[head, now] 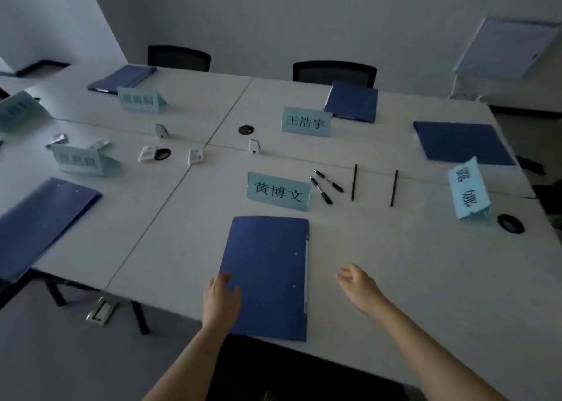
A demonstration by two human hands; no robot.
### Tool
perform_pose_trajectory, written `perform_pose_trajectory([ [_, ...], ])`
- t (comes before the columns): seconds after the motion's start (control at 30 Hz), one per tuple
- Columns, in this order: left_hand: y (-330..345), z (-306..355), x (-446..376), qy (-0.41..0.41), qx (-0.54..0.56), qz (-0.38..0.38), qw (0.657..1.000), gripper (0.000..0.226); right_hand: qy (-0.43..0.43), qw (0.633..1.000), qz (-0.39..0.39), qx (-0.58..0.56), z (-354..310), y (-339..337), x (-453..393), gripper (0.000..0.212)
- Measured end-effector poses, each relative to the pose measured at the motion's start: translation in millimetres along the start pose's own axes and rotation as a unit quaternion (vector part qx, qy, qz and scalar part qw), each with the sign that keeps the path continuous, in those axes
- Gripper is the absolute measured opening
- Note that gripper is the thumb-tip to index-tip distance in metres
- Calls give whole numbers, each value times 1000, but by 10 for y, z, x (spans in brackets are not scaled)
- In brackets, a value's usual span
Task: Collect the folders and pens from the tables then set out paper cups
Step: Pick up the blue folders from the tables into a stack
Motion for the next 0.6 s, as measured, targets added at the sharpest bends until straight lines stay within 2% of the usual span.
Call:
perform_pose_trajectory([
  [0.1,-2,-332,-158,-86,-7,5,996,50,95,994,-1,-58,139,325,-93,38],
  [0.23,57,-564,-225,-129,-3,-6,992,54,239,944,-18,-224,246,657,25,27],
  [0.37,177,-747,-313,-178,-7,-24,984,41,269,929,-26,-253,200,869,47,33],
  [0.47,179,-745,-240,-199,-40,-15,979,41,276,930,-42,-240,133,963,75,35],
  [0.6,179,-656,-94,-244,-45,-28,968,51,289,924,-69,-242,131,1047,61,20],
])
Point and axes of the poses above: each hand's wrist, its own x-axis away from the middle knuckle, its own y-axis out of the palm, z = x × y, the point moved 5 cm from there along -x, towards the middle knuckle, and after that the axes turned 10 degrees about z, right-handed, at the moved point
